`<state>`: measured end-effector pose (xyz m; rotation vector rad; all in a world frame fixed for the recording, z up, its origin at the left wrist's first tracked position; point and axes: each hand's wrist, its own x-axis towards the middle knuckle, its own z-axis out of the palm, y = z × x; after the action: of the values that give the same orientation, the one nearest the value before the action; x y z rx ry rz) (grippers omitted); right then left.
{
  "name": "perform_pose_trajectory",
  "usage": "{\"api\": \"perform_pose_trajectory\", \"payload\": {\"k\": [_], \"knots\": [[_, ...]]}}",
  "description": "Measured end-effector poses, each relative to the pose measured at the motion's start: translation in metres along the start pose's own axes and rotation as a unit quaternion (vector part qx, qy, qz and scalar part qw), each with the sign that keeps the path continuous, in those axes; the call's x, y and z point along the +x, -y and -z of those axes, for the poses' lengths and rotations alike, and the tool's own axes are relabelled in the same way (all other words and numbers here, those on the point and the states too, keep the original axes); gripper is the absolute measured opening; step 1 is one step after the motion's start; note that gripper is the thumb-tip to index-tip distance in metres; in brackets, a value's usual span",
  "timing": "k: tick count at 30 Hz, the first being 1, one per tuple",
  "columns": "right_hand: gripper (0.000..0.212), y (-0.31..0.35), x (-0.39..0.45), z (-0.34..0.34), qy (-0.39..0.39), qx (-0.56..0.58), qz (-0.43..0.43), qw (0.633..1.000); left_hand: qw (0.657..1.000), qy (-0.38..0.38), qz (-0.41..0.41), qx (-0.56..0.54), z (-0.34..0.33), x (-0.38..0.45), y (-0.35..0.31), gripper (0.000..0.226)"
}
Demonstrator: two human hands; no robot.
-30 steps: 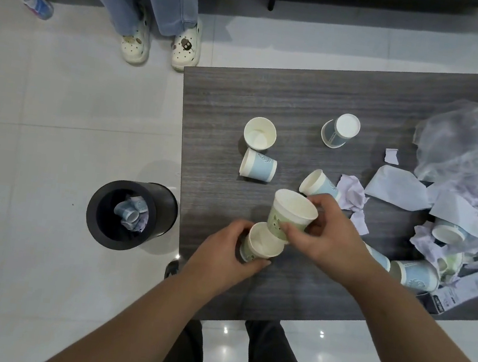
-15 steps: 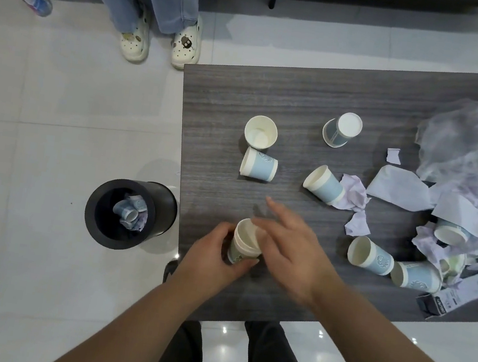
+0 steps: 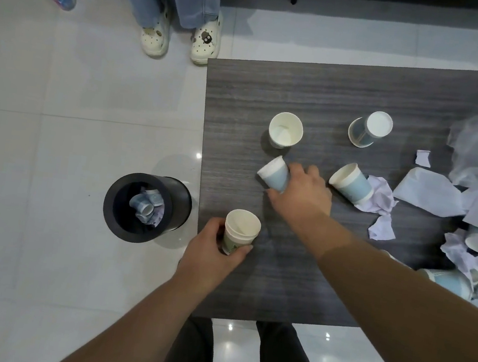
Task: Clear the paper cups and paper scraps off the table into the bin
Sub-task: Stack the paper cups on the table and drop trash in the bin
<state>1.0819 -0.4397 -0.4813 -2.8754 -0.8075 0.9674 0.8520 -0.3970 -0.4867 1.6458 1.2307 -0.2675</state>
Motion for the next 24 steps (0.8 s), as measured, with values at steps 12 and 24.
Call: {"api": "perform_pose_trajectory", "payload": {"k": [12,24], "knots": [[0.06,-0.013,-0.079,-0.009,0.067,0.325,0.075,0.94,0.999,0.035,-0.028,-0.003,0.006,0.005,0.001,0.064],[0.056,0.025,-0.106,-0.027,0.088,0.156,0.183,0.967,0.995,0.039,-0.088,0.017,0.042,0.006,0.008,0.062]]}}
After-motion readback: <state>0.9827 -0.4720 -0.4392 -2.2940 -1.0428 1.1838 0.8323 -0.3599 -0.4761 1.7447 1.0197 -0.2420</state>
